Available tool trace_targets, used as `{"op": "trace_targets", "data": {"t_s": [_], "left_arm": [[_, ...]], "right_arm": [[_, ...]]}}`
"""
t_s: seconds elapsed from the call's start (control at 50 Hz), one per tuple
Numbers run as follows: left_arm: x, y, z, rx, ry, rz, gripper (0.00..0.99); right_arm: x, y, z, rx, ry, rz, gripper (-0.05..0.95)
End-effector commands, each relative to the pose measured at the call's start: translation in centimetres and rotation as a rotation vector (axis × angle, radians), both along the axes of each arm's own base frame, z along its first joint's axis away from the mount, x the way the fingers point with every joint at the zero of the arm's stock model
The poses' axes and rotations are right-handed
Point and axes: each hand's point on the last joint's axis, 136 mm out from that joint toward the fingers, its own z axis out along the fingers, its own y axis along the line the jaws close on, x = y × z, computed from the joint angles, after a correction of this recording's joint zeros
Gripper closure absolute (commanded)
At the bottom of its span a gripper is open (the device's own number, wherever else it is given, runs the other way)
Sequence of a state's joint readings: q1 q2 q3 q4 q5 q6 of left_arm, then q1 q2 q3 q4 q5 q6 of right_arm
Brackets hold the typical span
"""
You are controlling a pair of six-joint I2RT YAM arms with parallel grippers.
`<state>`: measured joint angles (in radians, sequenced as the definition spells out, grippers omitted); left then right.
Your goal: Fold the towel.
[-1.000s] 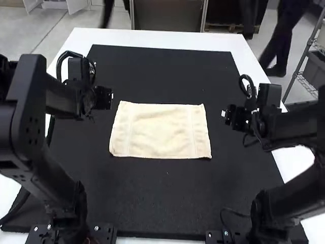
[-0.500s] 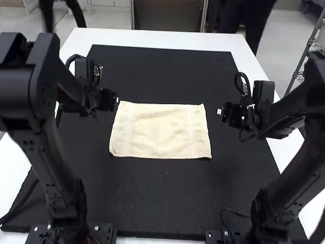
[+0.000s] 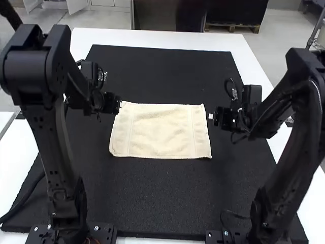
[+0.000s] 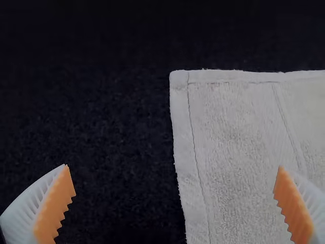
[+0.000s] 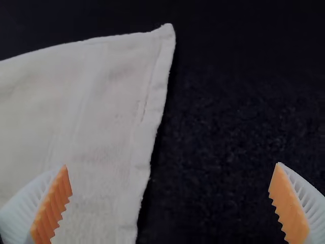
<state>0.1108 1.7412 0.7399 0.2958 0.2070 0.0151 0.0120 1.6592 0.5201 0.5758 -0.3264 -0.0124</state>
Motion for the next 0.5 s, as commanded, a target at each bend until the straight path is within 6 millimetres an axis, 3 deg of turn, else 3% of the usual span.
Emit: {"op": "trace_targets", "data": {"t_s": [0.0, 0.48], "left_arm": [[1.1, -0.5, 0.6, 0.006, -0.023, -0.031, 0.077], [2.9, -0.9, -0.1, -0.006, -0.031, -0.067, 0.079]], "right_arm": [[1.4, 1.0, 0.8, 0.003, -0.038, 0.03, 0.0], [3.6, 2.4, -0.1, 0.025, -0.047, 0.041, 0.0]]}}
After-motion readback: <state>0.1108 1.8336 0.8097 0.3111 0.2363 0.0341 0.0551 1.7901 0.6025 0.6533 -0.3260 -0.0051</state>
